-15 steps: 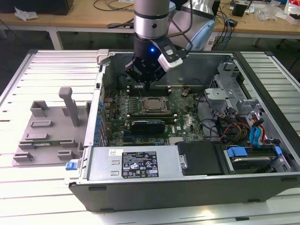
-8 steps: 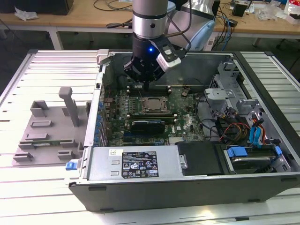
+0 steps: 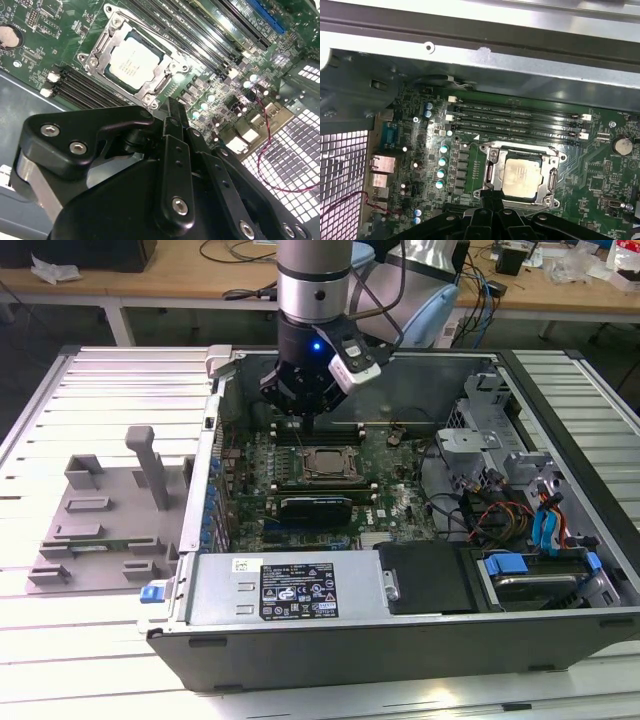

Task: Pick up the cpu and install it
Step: 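Install the first cpu locking lever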

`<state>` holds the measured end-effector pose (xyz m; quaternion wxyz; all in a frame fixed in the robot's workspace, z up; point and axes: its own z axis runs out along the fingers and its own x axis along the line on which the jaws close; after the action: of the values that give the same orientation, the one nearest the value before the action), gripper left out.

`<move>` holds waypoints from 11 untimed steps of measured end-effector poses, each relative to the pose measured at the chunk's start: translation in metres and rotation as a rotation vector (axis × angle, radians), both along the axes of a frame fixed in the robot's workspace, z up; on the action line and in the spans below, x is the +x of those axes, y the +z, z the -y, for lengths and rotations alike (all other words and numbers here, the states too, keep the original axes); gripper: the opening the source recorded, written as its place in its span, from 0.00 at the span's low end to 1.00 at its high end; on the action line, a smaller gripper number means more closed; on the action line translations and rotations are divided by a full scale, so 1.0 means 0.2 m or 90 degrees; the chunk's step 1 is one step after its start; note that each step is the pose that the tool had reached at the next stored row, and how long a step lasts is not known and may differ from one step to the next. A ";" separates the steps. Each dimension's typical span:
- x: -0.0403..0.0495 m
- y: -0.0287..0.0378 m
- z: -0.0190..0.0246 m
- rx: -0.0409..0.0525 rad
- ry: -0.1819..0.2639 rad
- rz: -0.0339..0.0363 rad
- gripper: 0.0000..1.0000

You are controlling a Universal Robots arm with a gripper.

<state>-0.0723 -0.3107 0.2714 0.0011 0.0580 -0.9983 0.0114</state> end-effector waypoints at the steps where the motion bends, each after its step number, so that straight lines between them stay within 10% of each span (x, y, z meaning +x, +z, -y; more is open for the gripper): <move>1: -0.002 0.000 -0.001 0.0000 0.000 0.0000 0.11; 11: -0.035 -0.010 -0.016 -0.0001 0.000 0.0000 0.11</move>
<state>-0.0794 -0.3075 0.2694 0.0011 0.0580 -0.9982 0.0115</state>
